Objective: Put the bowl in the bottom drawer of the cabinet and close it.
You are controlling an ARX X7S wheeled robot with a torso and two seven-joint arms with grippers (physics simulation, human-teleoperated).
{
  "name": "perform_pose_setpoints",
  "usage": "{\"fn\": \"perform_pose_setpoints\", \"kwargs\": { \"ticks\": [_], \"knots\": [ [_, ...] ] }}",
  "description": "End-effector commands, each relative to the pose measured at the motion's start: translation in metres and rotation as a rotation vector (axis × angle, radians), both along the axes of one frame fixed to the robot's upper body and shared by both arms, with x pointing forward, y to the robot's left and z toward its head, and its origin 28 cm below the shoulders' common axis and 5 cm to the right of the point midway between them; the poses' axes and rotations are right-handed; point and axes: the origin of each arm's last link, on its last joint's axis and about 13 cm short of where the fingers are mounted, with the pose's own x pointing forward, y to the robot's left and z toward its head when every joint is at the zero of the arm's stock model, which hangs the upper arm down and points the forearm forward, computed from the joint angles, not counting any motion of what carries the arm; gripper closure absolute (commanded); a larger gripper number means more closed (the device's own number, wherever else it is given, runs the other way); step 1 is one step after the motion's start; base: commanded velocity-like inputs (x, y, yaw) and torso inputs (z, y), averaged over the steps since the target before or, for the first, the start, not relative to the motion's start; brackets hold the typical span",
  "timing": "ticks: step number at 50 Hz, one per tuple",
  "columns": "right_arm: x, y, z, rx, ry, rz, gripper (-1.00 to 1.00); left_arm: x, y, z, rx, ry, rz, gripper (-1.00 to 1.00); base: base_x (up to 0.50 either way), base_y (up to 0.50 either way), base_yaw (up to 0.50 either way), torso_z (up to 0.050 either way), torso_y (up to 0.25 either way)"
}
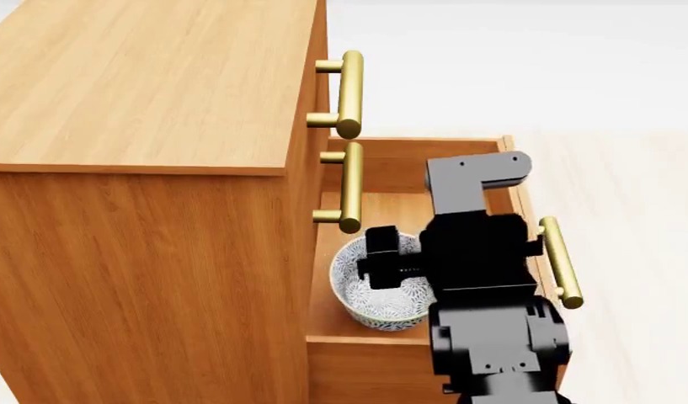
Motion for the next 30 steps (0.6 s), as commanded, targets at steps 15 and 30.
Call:
{"fn": "perform_pose_setpoints", "kwargs": {
  "ticks": [15,30],
  "knots": [
    [0.003,-0.009,0.031,-0.150,-0.206,-0.065,-1.00,0.000,0.000,0.000,0.002,0.002,-0.001,-1.00,0.00,0.00,0.00,0.000,0.000],
    [-0.002,-0.044,0.063,-0.068,-0.313,-0.215,-1.00,0.000,0.000,-0.001,0.002,0.001,-0.002,-1.00,0.00,0.00,0.00,0.000,0.000]
  ]
}}
